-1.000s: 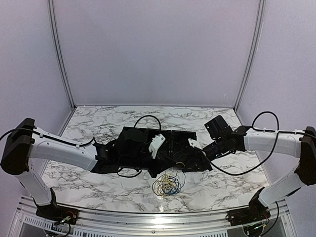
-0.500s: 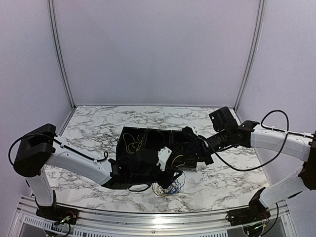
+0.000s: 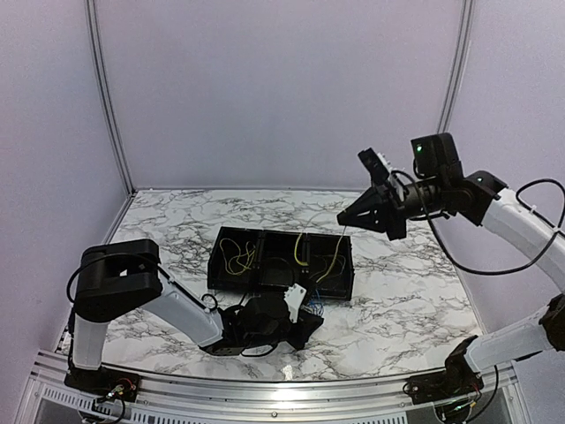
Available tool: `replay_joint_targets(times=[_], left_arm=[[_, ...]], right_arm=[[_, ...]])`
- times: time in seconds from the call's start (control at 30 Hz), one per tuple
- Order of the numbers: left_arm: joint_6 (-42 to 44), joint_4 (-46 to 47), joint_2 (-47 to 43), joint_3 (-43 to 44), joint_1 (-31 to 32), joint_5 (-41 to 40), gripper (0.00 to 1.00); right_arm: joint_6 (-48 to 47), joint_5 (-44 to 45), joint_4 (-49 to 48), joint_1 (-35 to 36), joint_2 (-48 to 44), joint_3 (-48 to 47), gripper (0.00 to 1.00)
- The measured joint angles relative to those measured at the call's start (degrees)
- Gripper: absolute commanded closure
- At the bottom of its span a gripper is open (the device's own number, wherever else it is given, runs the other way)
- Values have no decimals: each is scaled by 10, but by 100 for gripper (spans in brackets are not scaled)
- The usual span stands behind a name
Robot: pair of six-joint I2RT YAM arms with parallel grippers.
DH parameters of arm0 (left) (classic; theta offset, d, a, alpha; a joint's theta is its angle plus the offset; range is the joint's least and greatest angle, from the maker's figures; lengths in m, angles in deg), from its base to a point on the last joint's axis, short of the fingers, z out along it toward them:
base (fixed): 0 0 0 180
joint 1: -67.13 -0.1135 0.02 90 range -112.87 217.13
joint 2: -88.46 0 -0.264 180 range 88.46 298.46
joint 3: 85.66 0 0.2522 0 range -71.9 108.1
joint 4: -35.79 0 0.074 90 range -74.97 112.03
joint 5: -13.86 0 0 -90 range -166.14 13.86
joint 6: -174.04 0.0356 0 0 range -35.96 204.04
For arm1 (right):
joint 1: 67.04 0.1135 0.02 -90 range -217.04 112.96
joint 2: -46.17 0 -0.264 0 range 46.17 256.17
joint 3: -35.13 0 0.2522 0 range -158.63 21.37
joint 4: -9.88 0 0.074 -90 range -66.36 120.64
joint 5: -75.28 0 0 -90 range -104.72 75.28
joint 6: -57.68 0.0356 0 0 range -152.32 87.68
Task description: Untangle the cables
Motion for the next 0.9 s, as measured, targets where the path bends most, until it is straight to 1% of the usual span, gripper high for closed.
replay_joint_targets(times=[0.2, 0.33, 0.4, 0.47, 0.57, 0.63, 0.73, 0.9], left_arm=[[-26, 39, 16, -30, 0, 12, 94], [-35, 67, 15, -46, -1, 12, 94], [-36, 73, 10, -56, -1, 12, 93], [-35, 73, 1, -70, 0, 13, 91], [-30, 70, -32, -101, 1, 16, 83], [-23, 66, -67, -121, 2, 17, 74], [-19, 43, -144, -139, 5, 25, 63], [12, -47, -282, -111, 8, 34, 55]], right_arm=[[0, -36, 43, -39, 11, -156, 100], [11, -85, 60, -58, 34, -267, 100], [18, -110, 61, -69, 45, -310, 100], [23, -121, 61, -73, 51, -330, 100], [23, -129, 63, -74, 52, -326, 100], [23, -129, 62, -74, 51, -304, 100], [19, -122, 64, -74, 47, -256, 100], [-5, -88, 61, -76, 25, -130, 100]])
